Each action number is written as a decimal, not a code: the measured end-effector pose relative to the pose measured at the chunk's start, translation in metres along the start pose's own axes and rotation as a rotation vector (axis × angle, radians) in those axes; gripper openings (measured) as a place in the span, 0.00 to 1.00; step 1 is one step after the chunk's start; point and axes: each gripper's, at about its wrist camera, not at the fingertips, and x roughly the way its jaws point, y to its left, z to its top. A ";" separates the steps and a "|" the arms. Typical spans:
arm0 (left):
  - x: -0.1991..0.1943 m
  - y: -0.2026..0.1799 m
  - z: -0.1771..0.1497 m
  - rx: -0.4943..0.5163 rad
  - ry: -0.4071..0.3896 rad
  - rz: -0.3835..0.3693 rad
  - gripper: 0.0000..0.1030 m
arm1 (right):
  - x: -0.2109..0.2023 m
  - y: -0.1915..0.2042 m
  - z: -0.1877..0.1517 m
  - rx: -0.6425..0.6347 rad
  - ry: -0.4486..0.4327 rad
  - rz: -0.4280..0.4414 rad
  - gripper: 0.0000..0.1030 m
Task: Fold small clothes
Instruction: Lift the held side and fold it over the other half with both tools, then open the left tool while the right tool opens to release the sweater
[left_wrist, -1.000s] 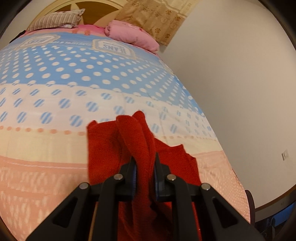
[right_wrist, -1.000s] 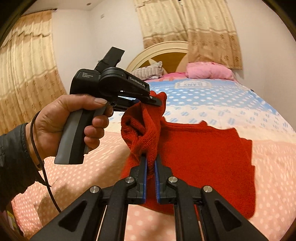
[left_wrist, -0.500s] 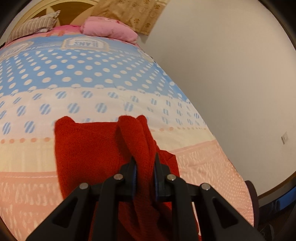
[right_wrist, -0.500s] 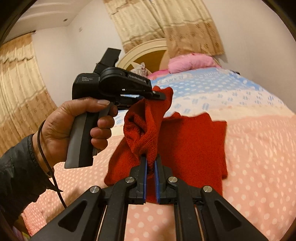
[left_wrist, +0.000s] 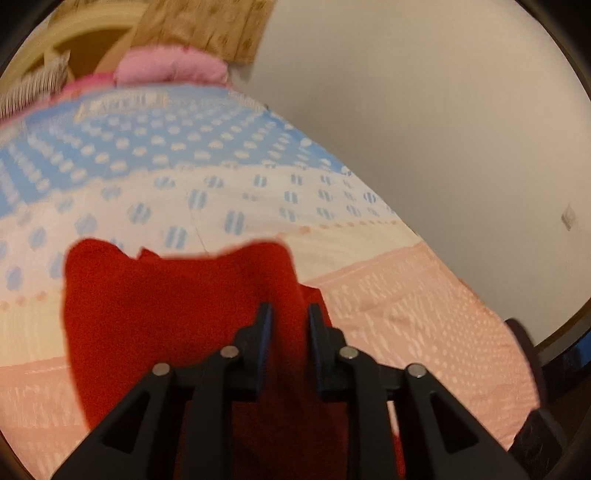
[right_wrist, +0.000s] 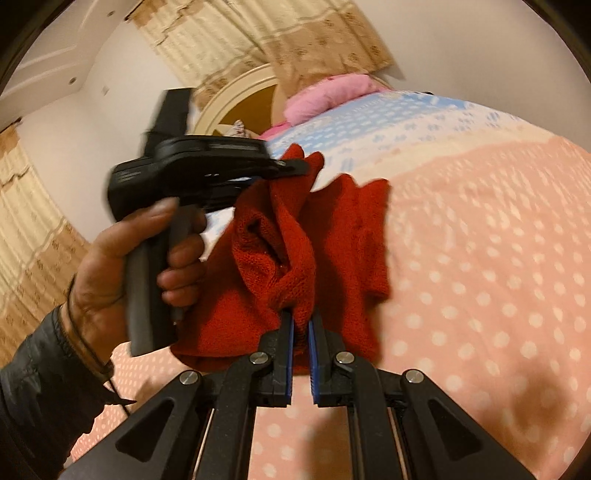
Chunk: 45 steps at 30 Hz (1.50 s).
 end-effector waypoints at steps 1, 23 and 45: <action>-0.006 -0.003 -0.004 0.030 -0.012 0.006 0.28 | 0.000 -0.004 -0.001 0.012 0.008 0.006 0.06; -0.064 0.038 -0.112 0.025 -0.134 0.153 0.69 | 0.059 -0.010 0.086 0.045 0.123 0.012 0.09; -0.052 0.050 -0.125 -0.030 -0.069 0.122 0.97 | 0.032 0.023 0.102 -0.184 -0.034 -0.130 0.37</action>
